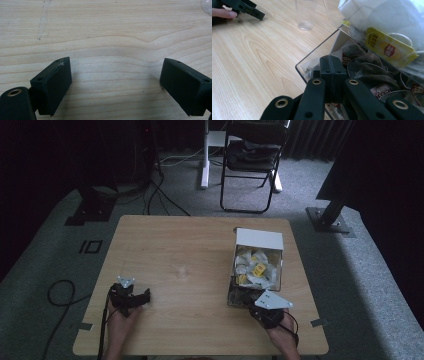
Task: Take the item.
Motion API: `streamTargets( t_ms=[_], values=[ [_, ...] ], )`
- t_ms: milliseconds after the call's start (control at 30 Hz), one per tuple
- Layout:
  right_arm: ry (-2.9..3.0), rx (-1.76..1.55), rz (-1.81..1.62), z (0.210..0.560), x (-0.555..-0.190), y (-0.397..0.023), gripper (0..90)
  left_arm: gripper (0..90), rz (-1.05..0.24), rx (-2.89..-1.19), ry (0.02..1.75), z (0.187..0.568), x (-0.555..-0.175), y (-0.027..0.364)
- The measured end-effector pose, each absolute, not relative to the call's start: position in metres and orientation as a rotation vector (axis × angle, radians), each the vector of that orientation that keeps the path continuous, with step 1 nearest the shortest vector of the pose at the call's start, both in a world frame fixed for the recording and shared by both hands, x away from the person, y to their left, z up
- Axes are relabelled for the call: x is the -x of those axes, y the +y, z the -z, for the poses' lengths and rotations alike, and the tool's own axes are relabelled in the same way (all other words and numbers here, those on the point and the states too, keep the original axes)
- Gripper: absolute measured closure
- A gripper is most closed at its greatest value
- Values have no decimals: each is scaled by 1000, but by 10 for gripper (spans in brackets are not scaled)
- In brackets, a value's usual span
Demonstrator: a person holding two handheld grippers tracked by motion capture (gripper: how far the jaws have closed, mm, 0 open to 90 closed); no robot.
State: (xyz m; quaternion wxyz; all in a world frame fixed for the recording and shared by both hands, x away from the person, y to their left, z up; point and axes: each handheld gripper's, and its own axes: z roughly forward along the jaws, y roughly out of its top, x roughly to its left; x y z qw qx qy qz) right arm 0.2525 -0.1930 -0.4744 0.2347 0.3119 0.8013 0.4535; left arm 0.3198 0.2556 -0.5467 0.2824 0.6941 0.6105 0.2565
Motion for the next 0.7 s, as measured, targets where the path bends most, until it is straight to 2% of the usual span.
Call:
streamTargets(
  t_ms=[700],
  values=[
    [2171,-809,-1266,461,-243,-188,900,111,-687,-1859,1634,547,-320,256]
  ],
)
